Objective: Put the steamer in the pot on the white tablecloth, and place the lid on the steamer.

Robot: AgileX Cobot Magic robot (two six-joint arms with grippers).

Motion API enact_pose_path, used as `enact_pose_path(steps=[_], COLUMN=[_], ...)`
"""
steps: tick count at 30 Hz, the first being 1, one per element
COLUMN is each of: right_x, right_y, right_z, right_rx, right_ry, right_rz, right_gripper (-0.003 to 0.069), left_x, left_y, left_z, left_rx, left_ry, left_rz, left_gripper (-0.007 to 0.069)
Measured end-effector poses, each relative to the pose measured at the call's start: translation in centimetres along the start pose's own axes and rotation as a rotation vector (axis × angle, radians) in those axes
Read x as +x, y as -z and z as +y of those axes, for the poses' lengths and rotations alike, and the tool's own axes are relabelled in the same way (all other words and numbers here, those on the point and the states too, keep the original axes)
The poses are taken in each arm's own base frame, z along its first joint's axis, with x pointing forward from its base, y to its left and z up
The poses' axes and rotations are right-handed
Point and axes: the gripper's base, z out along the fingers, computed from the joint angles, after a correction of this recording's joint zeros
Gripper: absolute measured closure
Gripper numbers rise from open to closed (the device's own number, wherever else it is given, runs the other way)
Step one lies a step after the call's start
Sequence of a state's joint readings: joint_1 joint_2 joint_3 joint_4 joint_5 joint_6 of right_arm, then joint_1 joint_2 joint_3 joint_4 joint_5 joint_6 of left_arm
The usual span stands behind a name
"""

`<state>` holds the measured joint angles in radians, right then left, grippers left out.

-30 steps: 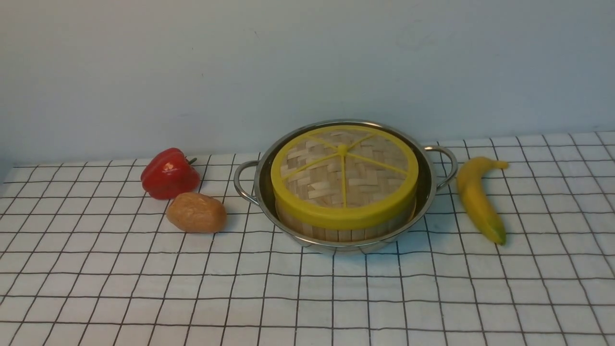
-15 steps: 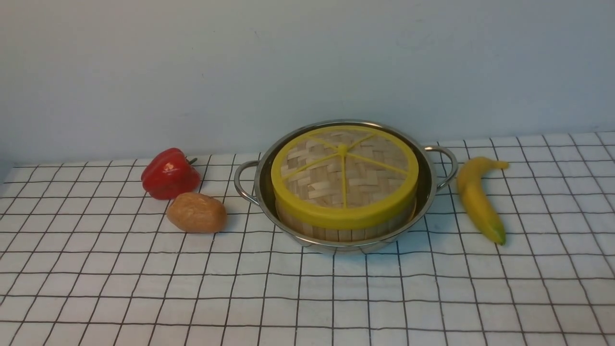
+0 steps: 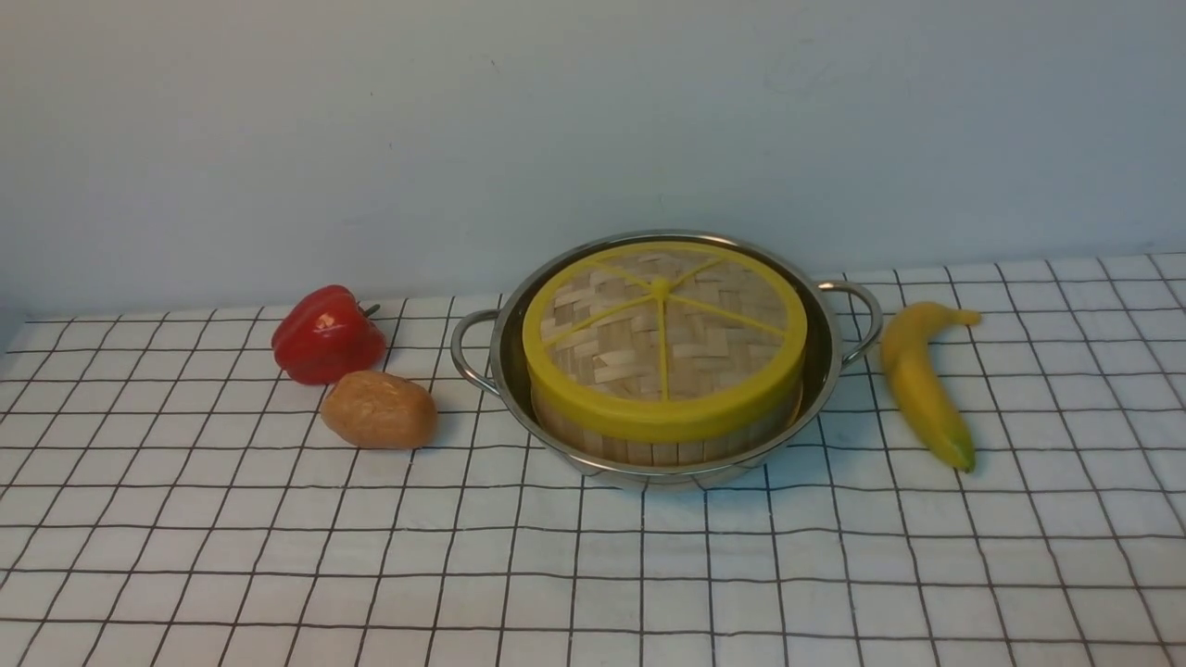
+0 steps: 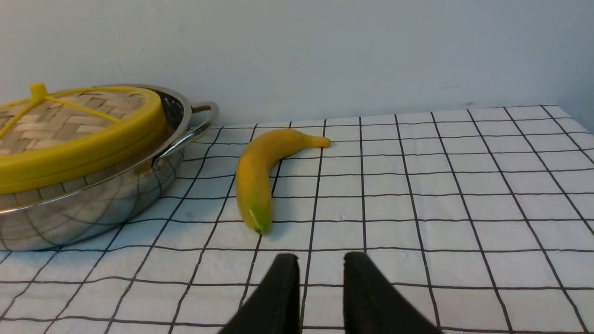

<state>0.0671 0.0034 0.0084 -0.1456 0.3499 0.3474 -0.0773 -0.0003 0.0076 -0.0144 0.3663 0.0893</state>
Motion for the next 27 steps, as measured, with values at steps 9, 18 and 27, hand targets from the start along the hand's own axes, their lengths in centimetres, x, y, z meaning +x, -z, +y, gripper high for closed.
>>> enact_pose_path(steps=[9, 18, 27], right_x=[0.01, 0.01, 0.01], right_y=[0.0, 0.0, 0.0], right_z=[0.02, 0.02, 0.02], right_rx=[-0.002, -0.002, -0.002], right_ry=[-0.012, -0.014, -0.015], right_rz=[0.001, 0.001, 0.001], right_gripper=[0.0482, 0.0468, 0.0452], left_x=[0.0, -0.01, -0.01], left_y=[0.0, 0.0, 0.0], left_z=[0.0, 0.0, 0.0], left_rx=[0.0, 0.0, 0.0], left_ry=[0.0, -0.001, -0.004], left_rz=[0.0, -0.001, -0.001], left_gripper=[0.0382, 0.0382, 0.0382])
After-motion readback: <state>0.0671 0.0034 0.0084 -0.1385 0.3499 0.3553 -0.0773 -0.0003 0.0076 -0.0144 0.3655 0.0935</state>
